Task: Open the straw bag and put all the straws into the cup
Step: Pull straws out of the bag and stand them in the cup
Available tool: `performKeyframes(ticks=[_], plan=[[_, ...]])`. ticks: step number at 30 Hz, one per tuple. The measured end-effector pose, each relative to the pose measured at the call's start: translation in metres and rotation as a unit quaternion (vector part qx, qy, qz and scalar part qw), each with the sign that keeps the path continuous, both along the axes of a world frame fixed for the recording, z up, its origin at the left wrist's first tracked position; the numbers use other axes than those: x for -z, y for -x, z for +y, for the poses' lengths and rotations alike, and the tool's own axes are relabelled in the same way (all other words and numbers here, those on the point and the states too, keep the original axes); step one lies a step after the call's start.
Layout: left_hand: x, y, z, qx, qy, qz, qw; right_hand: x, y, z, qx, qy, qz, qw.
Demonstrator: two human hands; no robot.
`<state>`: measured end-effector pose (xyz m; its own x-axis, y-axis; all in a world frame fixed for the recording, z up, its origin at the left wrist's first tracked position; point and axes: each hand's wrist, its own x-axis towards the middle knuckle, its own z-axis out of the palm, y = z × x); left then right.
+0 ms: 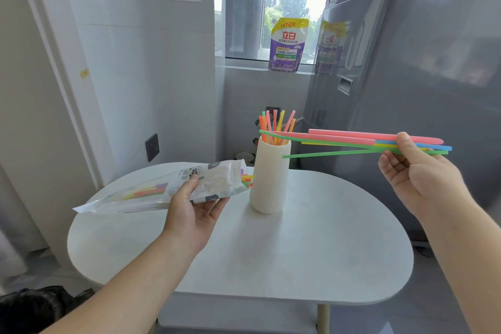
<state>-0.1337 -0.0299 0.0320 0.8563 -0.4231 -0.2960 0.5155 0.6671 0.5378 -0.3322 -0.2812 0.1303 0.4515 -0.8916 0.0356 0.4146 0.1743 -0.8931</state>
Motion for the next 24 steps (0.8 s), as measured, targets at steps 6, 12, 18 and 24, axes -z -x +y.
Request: performKeyframes(ticks=[6, 12, 18, 24], plan=[[0.002, 0.003, -0.005, 0.013, -0.005, -0.003, 1.0, -0.003, 0.005, -0.008, 0.038, 0.02, 0.024, 0.999], [0.004, 0.008, -0.01, 0.034, -0.014, -0.006, 0.999, -0.018, -0.005, 0.002, 0.058, 0.06, 0.046, 0.995], [0.007, 0.009, -0.011, 0.047, -0.017, -0.01, 0.999, -0.039, -0.017, 0.009, 0.069, 0.105, 0.071, 0.99], [0.007, 0.008, -0.009, 0.055, -0.017, -0.012, 0.998, -0.063, -0.028, 0.015, 0.071, 0.186, 0.105, 0.974]])
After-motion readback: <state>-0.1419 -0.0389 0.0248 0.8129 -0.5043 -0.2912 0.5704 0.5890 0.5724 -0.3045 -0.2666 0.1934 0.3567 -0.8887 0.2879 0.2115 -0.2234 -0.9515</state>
